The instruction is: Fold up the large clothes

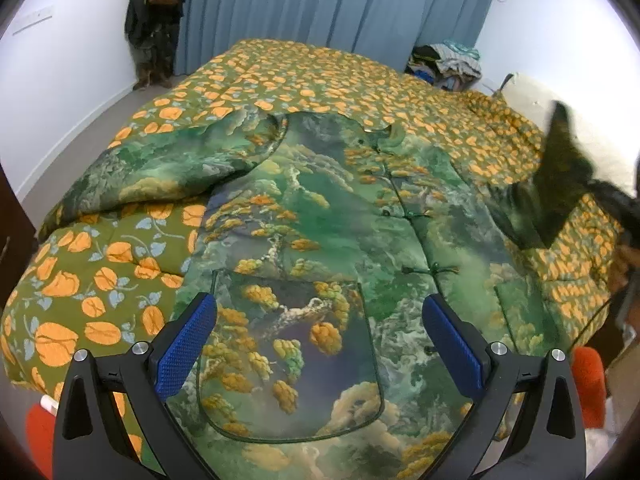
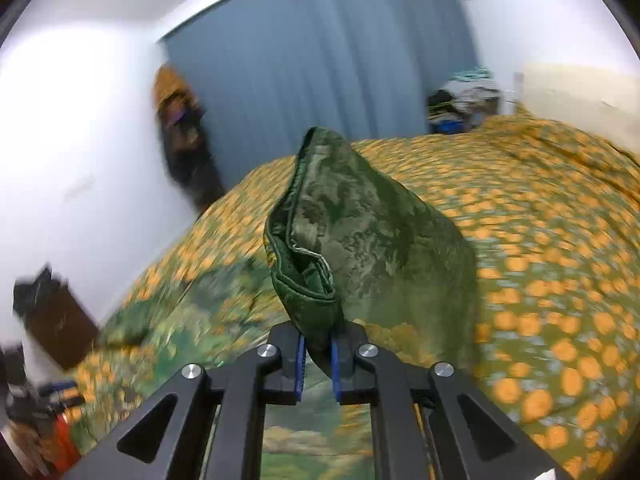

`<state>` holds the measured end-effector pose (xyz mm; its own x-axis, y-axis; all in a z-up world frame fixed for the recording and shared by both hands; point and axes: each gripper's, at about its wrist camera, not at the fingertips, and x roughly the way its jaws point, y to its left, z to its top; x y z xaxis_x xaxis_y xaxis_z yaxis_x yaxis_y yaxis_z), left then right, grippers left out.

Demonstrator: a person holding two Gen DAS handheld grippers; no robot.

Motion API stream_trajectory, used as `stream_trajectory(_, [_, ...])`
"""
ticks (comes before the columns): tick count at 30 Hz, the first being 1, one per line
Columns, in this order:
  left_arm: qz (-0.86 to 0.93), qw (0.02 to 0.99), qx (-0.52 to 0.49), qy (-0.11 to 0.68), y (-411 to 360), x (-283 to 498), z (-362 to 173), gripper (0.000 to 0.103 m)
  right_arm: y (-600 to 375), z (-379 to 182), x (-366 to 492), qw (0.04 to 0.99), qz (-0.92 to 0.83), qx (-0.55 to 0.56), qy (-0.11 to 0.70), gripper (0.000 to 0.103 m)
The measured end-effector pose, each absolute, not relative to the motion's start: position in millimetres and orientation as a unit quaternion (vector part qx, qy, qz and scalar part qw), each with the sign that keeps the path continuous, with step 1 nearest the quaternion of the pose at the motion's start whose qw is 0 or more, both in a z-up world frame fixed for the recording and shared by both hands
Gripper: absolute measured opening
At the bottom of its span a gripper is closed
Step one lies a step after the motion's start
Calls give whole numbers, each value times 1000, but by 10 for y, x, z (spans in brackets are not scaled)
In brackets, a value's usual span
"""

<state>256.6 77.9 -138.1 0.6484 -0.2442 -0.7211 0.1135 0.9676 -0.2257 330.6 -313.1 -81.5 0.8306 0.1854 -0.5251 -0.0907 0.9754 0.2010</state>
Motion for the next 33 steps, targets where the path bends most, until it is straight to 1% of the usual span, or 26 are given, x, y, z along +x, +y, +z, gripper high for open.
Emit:
stream_trajectory(6, [-107,903,-72,409,718,2529,-1387,102,-2408,-1521,3502,927,99,54,359,10])
stream_trajectory(12, [-119,896,-56,424,607,2568,-1435,102,-2011,-1978,3484,907,111,25,405,10])
stream_trajectory(15, [-139,889,-45,434,525,2625,-1446,102,-1940,-2114,3458,904,105,21,414,15])
stream_trajectory(16, [-150,884,-45,441,488,2673,-1450,102,-1935,-2156,3439,902,106,26,418,23])
stream_trajectory(17, [-162,879,-47,446,455,2723,-1451,102,-1940,-2192,3423,896,117,40,427,41])
stream_trajectory(18, [-171,875,-51,449,427,2764,-1445,102,-1961,-2200,3393,892,128,55,431,52])
stream_trajectory(19, [-182,871,-57,453,396,2816,-1439,102,-1959,-2199,3352,890,133,64,431,67])
stream_trajectory(20, [-203,860,-64,463,330,2913,-1437,102,-1946,-2193,3300,889,136,67,431,69])
stream_trajectory(24, [-258,833,-74,484,22,3230,-1456,102,-1986,-2083,3059,884,147,77,436,69])
stream_trajectory(28, [-292,801,-82,516,-431,3607,-1645,100,-2121,-1879,2760,891,148,93,418,69])
stream_trajectory(29, [-292,795,-83,525,-499,3674,-1707,95,-2160,-1815,2665,894,149,100,411,69])
stream_trajectory(30, [-288,787,-83,540,-598,3765,-1801,92,-2178,-1771,2601,896,150,105,405,69])
stream_trajectory(31, [-284,780,-83,551,-668,3830,-1877,85,-2195,-1736,2551,897,151,108,400,69])
stream_trajectory(32, [-282,773,-82,563,-735,3884,-1961,82,-2213,-1686,2468,900,153,112,393,69])
stream_trajectory(33, [-276,767,-81,574,-799,3937,-2043,80,-2220,-1651,2410,902,154,114,387,69])
